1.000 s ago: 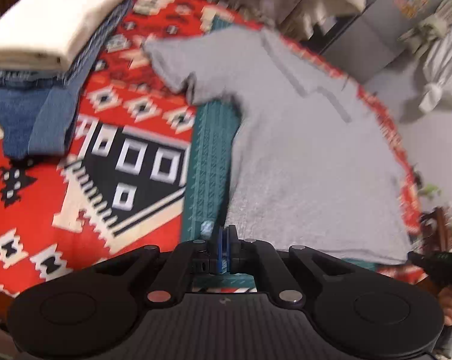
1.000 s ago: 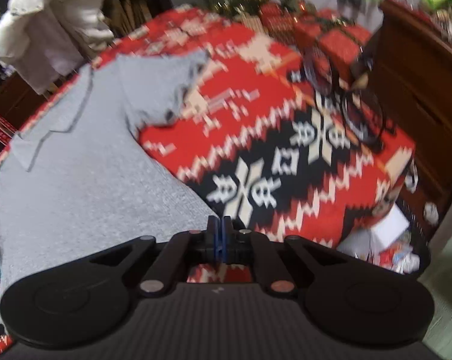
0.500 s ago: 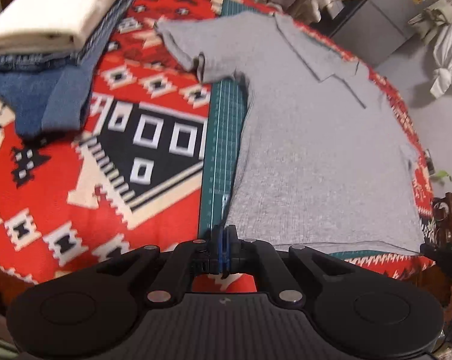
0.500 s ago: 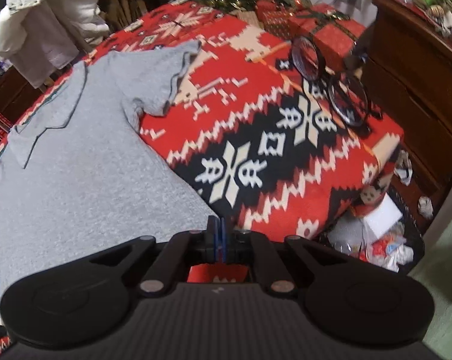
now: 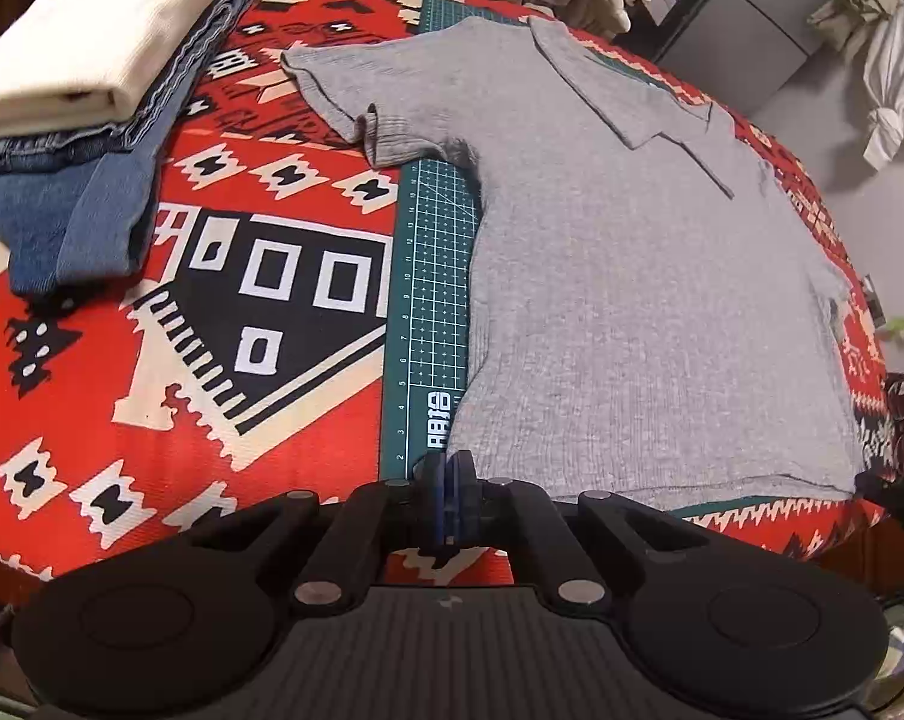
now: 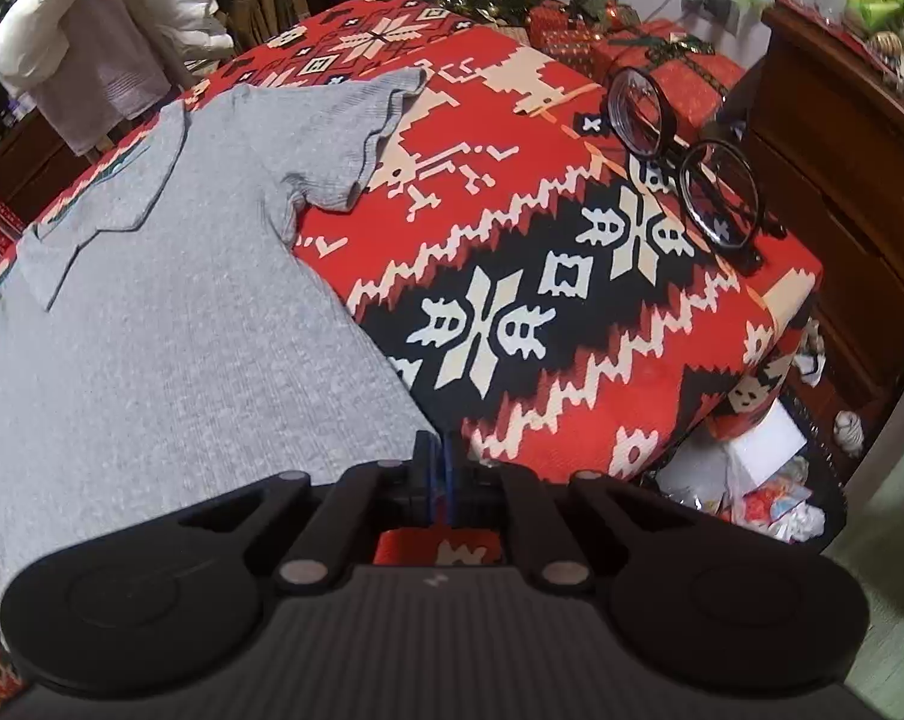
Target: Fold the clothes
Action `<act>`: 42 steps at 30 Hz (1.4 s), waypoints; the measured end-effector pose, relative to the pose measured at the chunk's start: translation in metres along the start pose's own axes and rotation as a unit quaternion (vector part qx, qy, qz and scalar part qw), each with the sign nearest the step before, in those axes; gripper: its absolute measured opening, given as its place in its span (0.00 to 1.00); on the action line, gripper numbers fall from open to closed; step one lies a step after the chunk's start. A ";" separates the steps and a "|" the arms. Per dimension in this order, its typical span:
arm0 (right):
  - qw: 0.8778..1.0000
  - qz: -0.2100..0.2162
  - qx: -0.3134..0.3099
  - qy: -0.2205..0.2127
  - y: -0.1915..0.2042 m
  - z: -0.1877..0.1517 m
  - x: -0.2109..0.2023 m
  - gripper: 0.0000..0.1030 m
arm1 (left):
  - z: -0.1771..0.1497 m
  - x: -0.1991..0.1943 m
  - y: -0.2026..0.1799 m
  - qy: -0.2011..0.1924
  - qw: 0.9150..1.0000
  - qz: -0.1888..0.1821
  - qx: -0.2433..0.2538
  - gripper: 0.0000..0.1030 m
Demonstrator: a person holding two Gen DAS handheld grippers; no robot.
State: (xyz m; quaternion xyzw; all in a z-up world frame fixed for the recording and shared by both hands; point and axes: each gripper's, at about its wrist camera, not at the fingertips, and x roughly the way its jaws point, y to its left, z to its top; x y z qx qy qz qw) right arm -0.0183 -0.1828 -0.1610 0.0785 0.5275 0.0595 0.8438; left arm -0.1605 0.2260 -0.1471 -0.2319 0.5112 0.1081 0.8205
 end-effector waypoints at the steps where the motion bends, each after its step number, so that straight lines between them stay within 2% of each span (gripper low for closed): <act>1: 1.000 -0.001 -0.004 -0.002 0.001 -0.001 -0.001 0.07 | -0.001 -0.001 -0.001 -0.003 1.000 0.003 0.004 0.05; 5: 1.000 0.005 -0.015 -0.017 0.001 -0.002 -0.009 0.08 | -0.003 -0.009 -0.005 -0.021 0.999 0.016 0.023 0.08; 8: 0.999 0.018 -0.029 -0.036 0.006 -0.004 -0.023 0.09 | -0.004 -0.019 -0.009 -0.041 0.998 0.006 0.040 0.08; 11: 0.996 0.031 -0.067 -0.059 0.020 -0.009 -0.038 0.17 | -0.006 -0.028 -0.019 -0.060 0.996 -0.008 0.068 0.09; 12: 0.993 0.038 -0.086 -0.068 0.029 -0.012 -0.044 0.18 | -0.007 -0.030 -0.025 -0.066 0.995 -0.016 0.078 0.12; 16: 0.982 0.091 -0.151 -0.070 0.065 -0.028 -0.050 0.20 | -0.012 -0.028 -0.057 -0.085 0.986 -0.050 0.133 0.17; 18: 0.974 0.100 -0.191 -0.067 0.087 -0.041 -0.045 0.20 | -0.017 -0.021 -0.075 -0.088 0.980 -0.060 0.165 0.25; 20: 0.966 0.102 -0.229 -0.067 0.105 -0.054 -0.039 0.24 | -0.022 -0.011 -0.092 -0.085 0.975 -0.067 0.193 0.25; 23: 0.959 0.104 -0.255 -0.067 0.123 -0.066 -0.028 0.27 | -0.029 0.009 -0.111 -0.078 0.968 -0.058 0.231 0.25; 26: 0.958 0.096 -0.261 -0.063 0.130 -0.069 -0.019 0.27 | -0.034 0.027 -0.123 -0.076 0.963 -0.031 0.256 0.25; 29: 0.961 0.099 -0.255 -0.047 0.130 -0.068 -0.007 0.24 | -0.037 0.035 -0.125 -0.076 0.961 -0.024 0.266 0.25; 30: 0.961 0.098 -0.253 -0.050 0.128 -0.067 -0.004 0.17 | -0.038 0.035 -0.125 -0.078 0.960 -0.024 0.267 0.25; 31: 0.962 0.094 -0.251 -0.052 0.127 -0.068 -0.004 0.13 | -0.038 0.035 -0.125 -0.080 0.959 -0.023 0.270 0.22; 32: 0.963 0.089 -0.249 -0.055 0.126 -0.069 -0.004 0.07 | -0.038 0.035 -0.124 -0.082 0.959 -0.021 0.269 0.09; 33: 0.964 0.089 -0.247 -0.053 0.125 -0.070 -0.004 0.02 | -0.036 0.036 -0.123 -0.082 0.960 -0.024 0.266 0.04; 36: 0.964 0.090 -0.245 -0.047 0.123 -0.075 -0.007 0.01 | -0.036 0.032 -0.118 -0.077 0.964 -0.031 0.254 0.03; 42: 0.963 0.088 -0.252 -0.047 0.120 -0.084 -0.012 0.01 | -0.044 0.027 -0.114 -0.076 0.963 -0.030 0.259 0.03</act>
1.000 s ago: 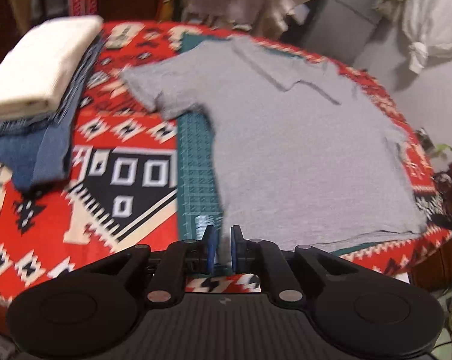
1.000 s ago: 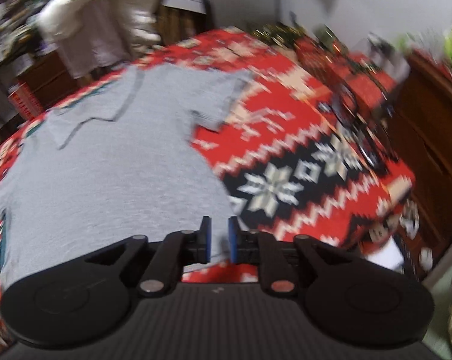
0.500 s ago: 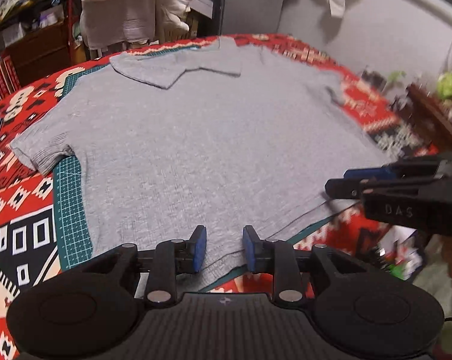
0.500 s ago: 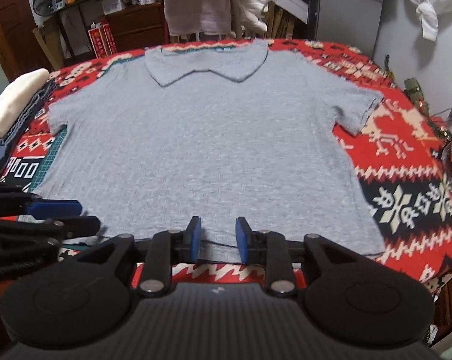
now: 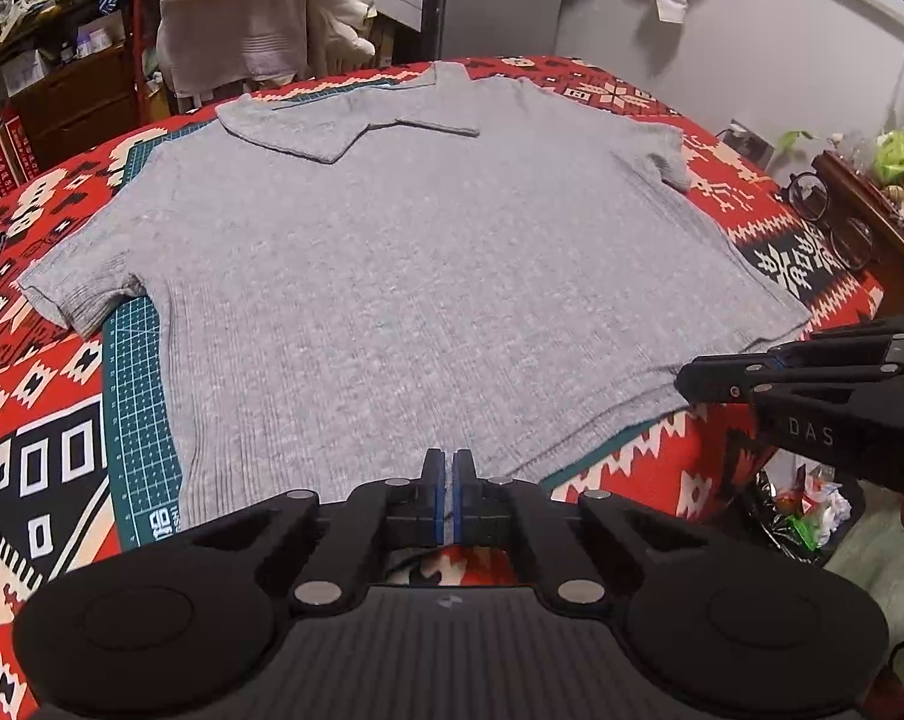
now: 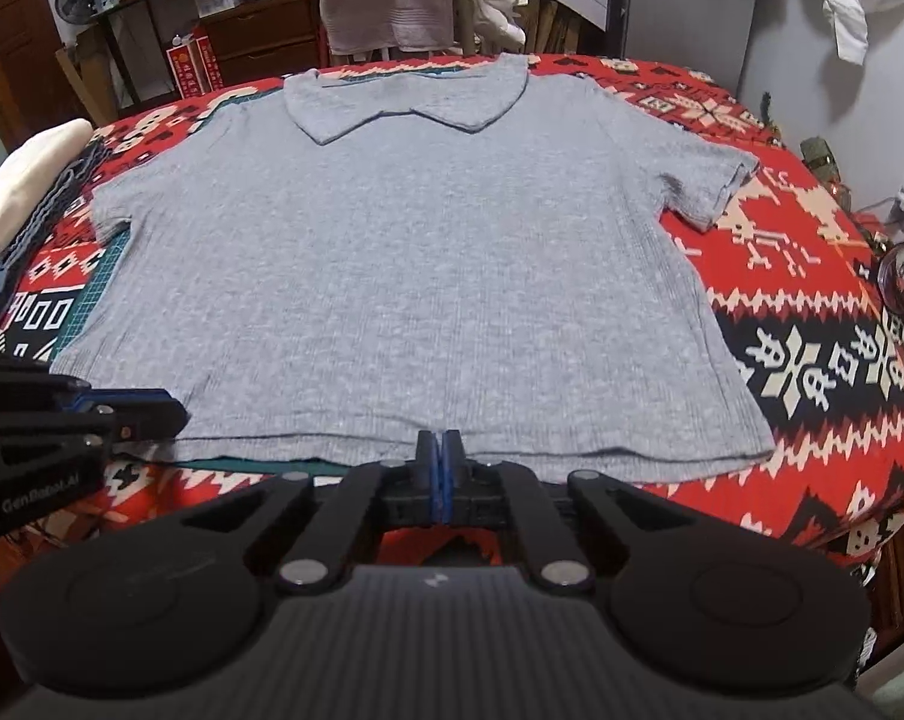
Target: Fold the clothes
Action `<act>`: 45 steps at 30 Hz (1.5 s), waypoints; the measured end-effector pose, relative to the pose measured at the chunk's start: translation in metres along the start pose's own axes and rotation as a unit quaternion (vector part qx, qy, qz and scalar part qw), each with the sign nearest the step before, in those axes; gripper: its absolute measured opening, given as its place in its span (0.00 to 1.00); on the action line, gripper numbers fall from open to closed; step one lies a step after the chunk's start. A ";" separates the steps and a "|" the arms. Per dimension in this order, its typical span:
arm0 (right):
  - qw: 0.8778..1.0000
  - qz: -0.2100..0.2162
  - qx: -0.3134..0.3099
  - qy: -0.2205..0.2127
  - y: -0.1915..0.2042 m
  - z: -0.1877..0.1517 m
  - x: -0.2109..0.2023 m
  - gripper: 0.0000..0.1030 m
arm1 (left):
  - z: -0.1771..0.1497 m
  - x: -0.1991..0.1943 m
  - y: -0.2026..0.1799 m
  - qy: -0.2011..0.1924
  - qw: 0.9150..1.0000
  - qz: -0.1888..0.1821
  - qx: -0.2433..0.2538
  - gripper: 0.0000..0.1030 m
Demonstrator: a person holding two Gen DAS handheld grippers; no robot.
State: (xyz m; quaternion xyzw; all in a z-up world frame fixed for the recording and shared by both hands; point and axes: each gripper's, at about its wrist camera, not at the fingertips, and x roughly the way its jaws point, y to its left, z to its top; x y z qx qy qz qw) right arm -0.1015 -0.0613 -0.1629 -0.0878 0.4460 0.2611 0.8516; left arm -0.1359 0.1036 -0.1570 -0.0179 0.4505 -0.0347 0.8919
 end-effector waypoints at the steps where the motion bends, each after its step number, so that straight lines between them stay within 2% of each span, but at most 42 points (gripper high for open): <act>1: 1.000 0.003 0.003 0.002 -0.001 0.000 0.000 0.01 | 0.000 0.000 0.000 0.000 1.000 0.000 0.000 0.03; 4: 1.000 0.010 0.006 0.007 -0.003 0.001 -0.003 0.00 | 0.001 -0.003 0.003 0.000 1.000 -0.002 -0.010 0.03; 11: 0.999 0.034 0.007 -0.013 0.003 0.009 -0.019 0.07 | 0.004 -0.019 0.020 -0.017 0.999 -0.002 -0.049 0.07; 16: 0.999 0.044 0.024 -0.013 0.003 0.018 -0.013 0.08 | 0.008 -0.032 0.046 -0.033 0.996 0.026 -0.083 0.18; 18: 0.999 0.047 0.026 -0.012 0.003 0.021 -0.010 0.08 | 0.011 -0.034 0.064 -0.038 0.993 0.046 -0.104 0.22; 25: 0.998 0.063 0.025 -0.006 0.015 0.039 0.008 0.08 | 0.025 -0.026 0.141 -0.050 0.976 0.099 -0.185 0.22; 28: 0.997 0.071 0.018 -0.004 0.025 0.048 0.016 0.08 | 0.031 -0.014 0.159 -0.054 0.974 0.119 -0.186 0.22; 38: 0.996 0.083 0.010 0.004 0.041 0.064 0.027 0.09 | 0.046 0.019 0.175 -0.064 0.978 0.122 -0.157 0.22; 41: 0.996 0.085 0.014 0.009 0.041 0.064 0.029 0.09 | 0.047 0.021 0.172 -0.071 0.980 0.121 -0.143 0.01; 43: 0.996 0.086 0.017 0.012 0.040 0.064 0.031 0.10 | 0.048 0.019 0.167 -0.080 0.980 0.125 -0.129 0.01; 45: 0.996 0.087 0.021 0.015 0.040 0.064 0.032 0.16 | 0.049 0.011 0.161 -0.090 0.982 0.118 -0.120 0.01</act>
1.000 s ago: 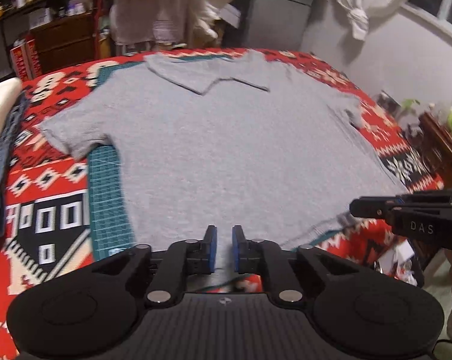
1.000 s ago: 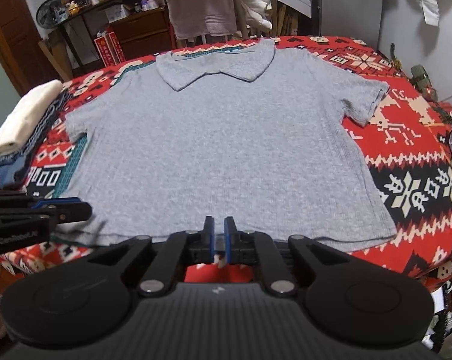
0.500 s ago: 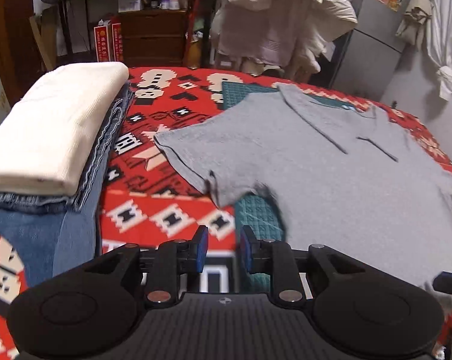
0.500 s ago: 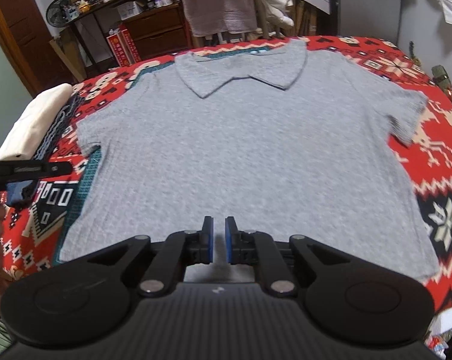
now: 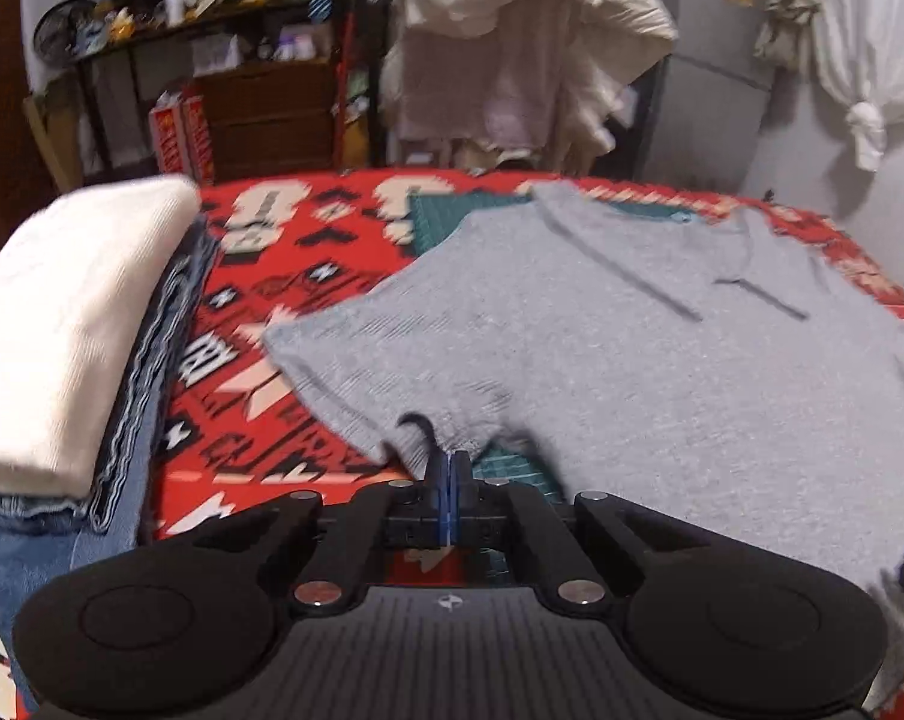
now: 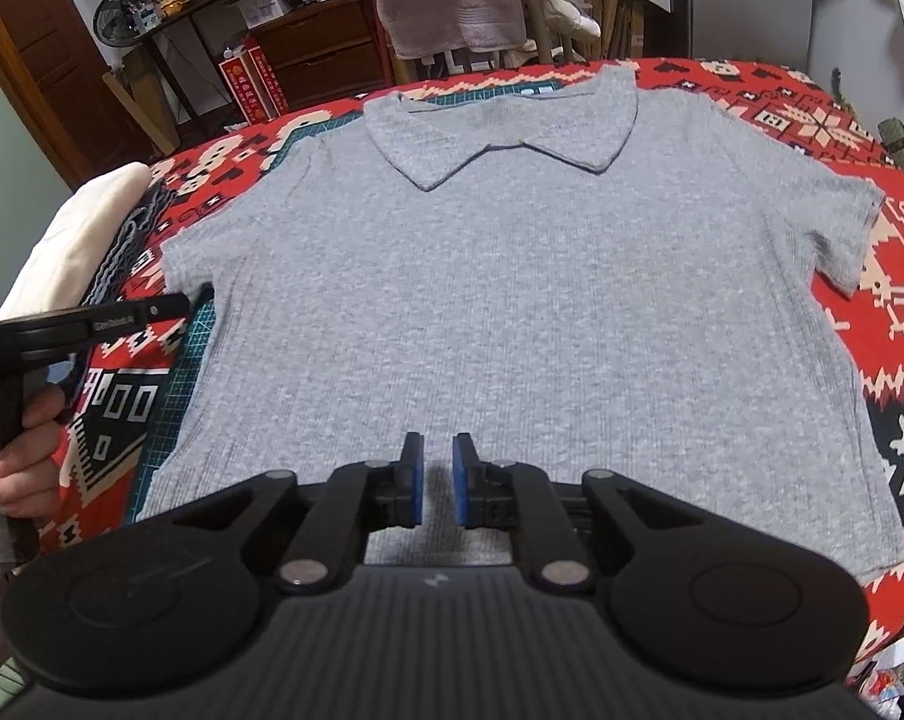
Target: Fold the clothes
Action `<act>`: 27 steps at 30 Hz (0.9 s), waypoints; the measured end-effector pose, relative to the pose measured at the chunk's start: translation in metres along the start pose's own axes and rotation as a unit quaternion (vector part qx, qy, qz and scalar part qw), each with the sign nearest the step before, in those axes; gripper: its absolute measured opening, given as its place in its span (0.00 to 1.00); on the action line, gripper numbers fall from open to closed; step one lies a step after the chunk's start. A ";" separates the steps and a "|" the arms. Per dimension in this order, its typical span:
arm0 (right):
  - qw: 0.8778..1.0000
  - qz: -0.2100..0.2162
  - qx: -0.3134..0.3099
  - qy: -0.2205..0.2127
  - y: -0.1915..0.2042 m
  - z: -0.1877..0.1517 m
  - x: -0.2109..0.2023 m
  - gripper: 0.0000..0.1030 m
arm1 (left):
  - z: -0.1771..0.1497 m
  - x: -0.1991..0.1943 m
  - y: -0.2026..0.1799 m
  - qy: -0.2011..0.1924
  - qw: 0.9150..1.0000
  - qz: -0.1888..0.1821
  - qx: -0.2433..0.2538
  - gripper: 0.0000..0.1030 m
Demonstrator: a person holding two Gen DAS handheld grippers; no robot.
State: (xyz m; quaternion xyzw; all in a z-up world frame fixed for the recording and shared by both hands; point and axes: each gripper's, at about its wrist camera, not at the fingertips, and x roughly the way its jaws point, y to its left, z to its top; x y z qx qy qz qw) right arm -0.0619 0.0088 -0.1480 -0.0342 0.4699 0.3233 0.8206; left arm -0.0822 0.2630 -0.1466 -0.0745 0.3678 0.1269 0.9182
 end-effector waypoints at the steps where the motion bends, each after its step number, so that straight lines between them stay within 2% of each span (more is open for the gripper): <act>1: 1.000 0.001 0.002 0.001 0.000 0.000 0.001 0.16 | 0.001 -0.004 -0.002 -0.002 1.000 -0.002 0.004 0.01; 7: 1.000 0.008 0.002 0.002 0.001 -0.002 0.000 0.16 | 0.000 -0.005 -0.003 0.043 0.999 -0.020 -0.024 0.01; 9: 1.000 0.011 0.005 0.000 0.001 -0.002 -0.001 0.16 | -0.003 0.001 0.000 0.058 0.997 -0.017 -0.037 0.01; 13: 1.000 0.011 0.011 -0.001 -0.003 -0.001 -0.003 0.16 | -0.004 0.003 0.005 0.070 0.996 -0.020 -0.056 0.01; 15: 1.000 0.013 0.016 -0.001 -0.007 0.000 -0.004 0.16 | -0.002 0.001 0.009 0.074 0.995 -0.025 -0.067 0.07; 21: 0.999 0.017 0.029 -0.002 -0.014 0.000 -0.003 0.18 | 0.012 -0.012 0.031 0.051 0.994 -0.013 -0.092 0.11; 27: 0.999 0.021 0.029 0.002 -0.014 0.000 0.003 0.18 | 0.042 0.008 0.067 0.025 0.992 0.040 -0.118 0.13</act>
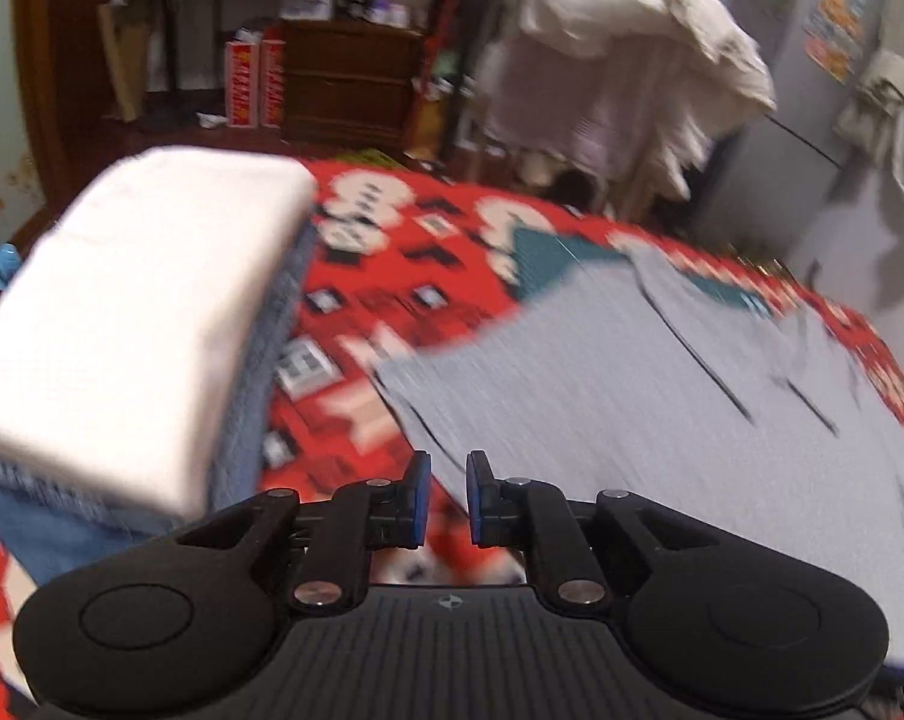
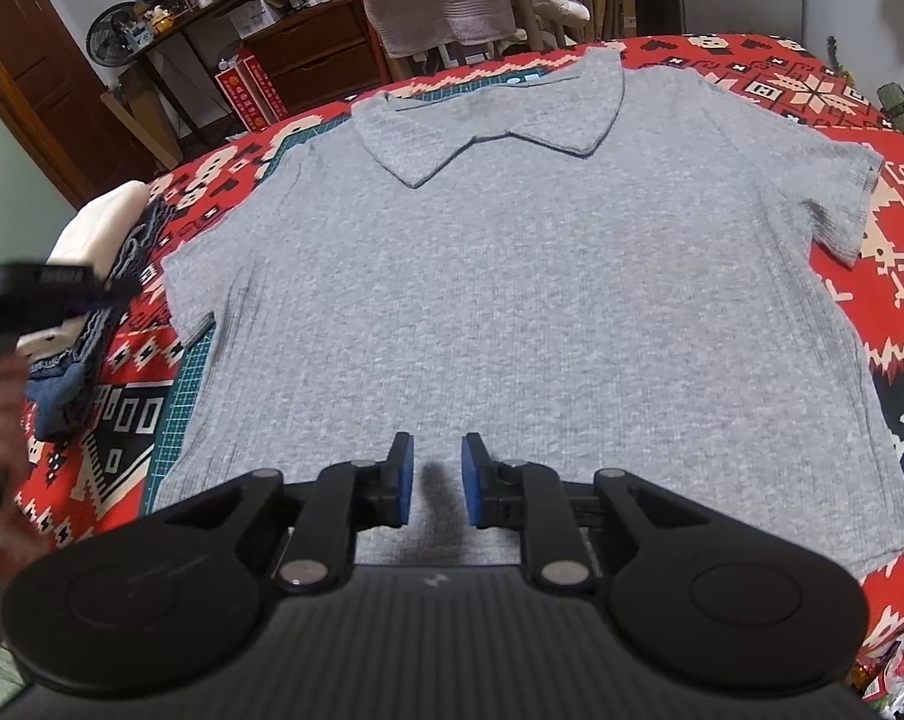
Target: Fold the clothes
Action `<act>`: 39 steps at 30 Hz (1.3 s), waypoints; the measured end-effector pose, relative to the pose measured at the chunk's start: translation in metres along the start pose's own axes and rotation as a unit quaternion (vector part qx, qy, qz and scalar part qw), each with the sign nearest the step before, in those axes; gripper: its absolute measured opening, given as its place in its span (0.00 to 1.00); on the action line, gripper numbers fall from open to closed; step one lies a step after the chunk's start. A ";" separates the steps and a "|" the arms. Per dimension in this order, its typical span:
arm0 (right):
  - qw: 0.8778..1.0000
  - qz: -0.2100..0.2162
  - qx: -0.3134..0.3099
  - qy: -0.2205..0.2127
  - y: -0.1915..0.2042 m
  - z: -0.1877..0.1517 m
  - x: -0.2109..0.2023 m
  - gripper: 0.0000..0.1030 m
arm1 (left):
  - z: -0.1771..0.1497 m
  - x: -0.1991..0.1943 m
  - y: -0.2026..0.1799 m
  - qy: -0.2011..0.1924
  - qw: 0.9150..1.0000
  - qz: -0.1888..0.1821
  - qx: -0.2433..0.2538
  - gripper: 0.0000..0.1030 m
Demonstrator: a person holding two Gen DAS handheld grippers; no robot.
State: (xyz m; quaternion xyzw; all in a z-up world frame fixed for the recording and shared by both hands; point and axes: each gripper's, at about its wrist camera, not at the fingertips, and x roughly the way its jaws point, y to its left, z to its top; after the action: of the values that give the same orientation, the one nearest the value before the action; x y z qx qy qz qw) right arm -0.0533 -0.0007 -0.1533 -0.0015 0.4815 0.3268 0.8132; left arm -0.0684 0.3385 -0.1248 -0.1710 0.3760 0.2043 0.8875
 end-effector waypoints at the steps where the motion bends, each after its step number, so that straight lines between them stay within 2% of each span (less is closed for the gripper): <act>1: 1.000 0.000 0.001 0.000 0.000 0.000 0.000 0.18 | 0.006 0.006 0.003 -0.004 1.000 0.011 -0.001 0.15; 2: 1.000 0.000 0.001 0.000 0.000 0.001 0.000 0.18 | 0.012 0.014 0.004 -0.003 1.000 0.025 0.001 0.20; 5: 1.000 -0.001 0.006 0.001 -0.003 0.002 0.002 0.18 | 0.020 0.032 0.005 0.000 0.999 0.045 0.019 0.21; 14: 1.000 -0.004 0.011 0.004 -0.006 0.005 0.006 0.18 | 0.023 0.056 -0.001 0.008 0.997 0.060 0.049 0.23; 17: 1.000 -0.004 0.010 0.004 -0.005 0.005 0.006 0.18 | 0.024 0.058 -0.006 0.006 0.996 0.057 0.062 0.03; 20: 1.000 -0.005 0.011 0.005 -0.005 0.006 0.007 0.18 | 0.021 0.058 -0.017 -0.005 0.991 0.097 0.095 0.02; 23: 1.000 -0.007 0.013 0.001 -0.007 0.007 0.005 0.18 | 0.020 0.059 -0.016 -0.011 0.986 0.131 0.100 0.02; 26: 1.000 -0.011 0.017 -0.005 -0.012 0.009 0.003 0.18 | 0.023 0.059 -0.008 -0.009 0.987 0.137 0.087 0.03; 31: 0.999 -0.029 0.036 -0.018 -0.029 0.015 -0.002 0.18 | 0.023 0.059 -0.011 -0.005 0.984 0.151 0.096 0.03; 35: 0.995 -0.062 0.061 -0.053 -0.062 0.032 -0.018 0.18 | 0.023 0.057 -0.013 -0.001 0.984 0.151 0.099 0.09; 37: 0.990 -0.092 0.072 -0.075 -0.084 0.043 -0.027 0.19 | 0.022 0.056 -0.015 -0.001 0.982 0.155 0.105 0.17; 39: 0.984 -0.123 0.088 -0.093 -0.107 0.055 -0.033 0.19 | 0.021 0.055 -0.017 -0.002 0.981 0.159 0.108 0.32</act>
State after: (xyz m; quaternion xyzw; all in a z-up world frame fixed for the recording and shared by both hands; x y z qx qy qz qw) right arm 0.0365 -0.0850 -0.1314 0.0411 0.4265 0.1798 0.8855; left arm -0.0124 0.3463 -0.1489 -0.0115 0.4161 0.3010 0.8580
